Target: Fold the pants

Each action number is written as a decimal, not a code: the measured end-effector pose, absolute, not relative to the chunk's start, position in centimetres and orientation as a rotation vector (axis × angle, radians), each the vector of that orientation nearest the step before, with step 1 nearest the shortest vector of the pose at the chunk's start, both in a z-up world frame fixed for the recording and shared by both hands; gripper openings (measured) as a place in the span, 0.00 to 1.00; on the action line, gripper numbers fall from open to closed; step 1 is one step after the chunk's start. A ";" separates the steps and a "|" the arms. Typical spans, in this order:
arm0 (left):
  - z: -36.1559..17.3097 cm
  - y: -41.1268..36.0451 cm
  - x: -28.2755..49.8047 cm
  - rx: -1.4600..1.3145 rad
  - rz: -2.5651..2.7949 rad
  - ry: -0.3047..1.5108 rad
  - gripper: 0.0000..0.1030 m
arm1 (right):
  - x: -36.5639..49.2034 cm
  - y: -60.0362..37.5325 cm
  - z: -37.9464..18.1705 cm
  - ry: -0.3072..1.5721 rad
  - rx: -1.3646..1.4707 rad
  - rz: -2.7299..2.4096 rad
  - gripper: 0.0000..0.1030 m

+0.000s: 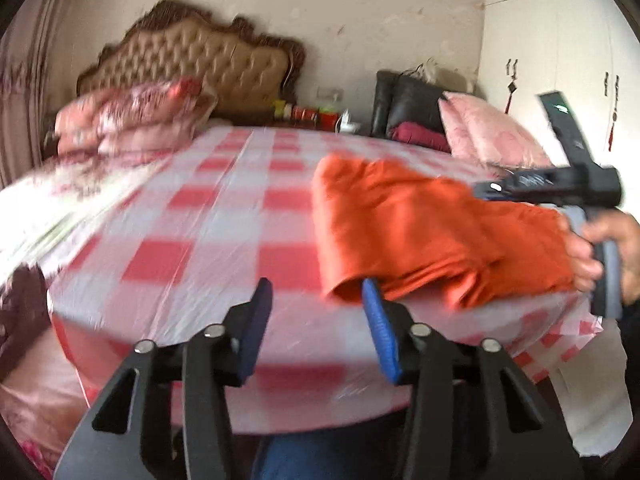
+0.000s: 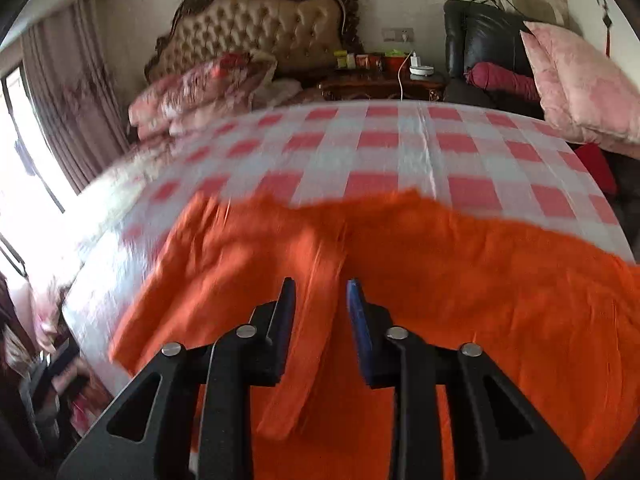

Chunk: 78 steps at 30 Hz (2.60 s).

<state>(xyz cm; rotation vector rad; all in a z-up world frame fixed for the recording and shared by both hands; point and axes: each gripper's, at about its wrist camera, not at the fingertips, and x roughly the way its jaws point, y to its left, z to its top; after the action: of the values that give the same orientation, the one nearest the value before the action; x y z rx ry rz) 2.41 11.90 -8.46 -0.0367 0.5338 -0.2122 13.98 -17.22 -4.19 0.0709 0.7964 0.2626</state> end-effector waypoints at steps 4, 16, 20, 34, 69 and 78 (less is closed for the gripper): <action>-9.1 12.8 3.0 -0.099 -0.252 0.562 0.38 | 13.7 -15.0 -6.6 0.839 -0.045 0.224 0.09; -10.1 8.6 6.8 0.111 -0.206 0.617 0.29 | 13.3 -15.1 -7.2 0.832 -0.073 0.215 0.09; -9.6 8.6 8.4 0.053 -0.231 0.655 0.22 | 13.0 -14.9 -7.2 0.824 -0.104 0.202 0.09; -11.2 4.7 5.8 0.733 0.072 0.531 0.52 | 12.7 -14.7 -7.1 0.832 -0.142 0.213 0.09; -7.5 1.5 7.0 0.761 0.210 0.541 0.03 | 13.1 -15.8 -7.2 0.843 -0.060 0.263 0.09; -9.1 5.9 5.2 0.488 0.169 0.667 0.63 | 13.0 -16.1 -7.2 0.847 -0.072 0.248 0.22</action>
<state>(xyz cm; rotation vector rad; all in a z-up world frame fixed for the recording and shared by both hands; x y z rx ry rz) 5.22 5.87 -9.11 0.4879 0.6674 0.1685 13.00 -16.08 -7.19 -0.0720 0.8465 0.2482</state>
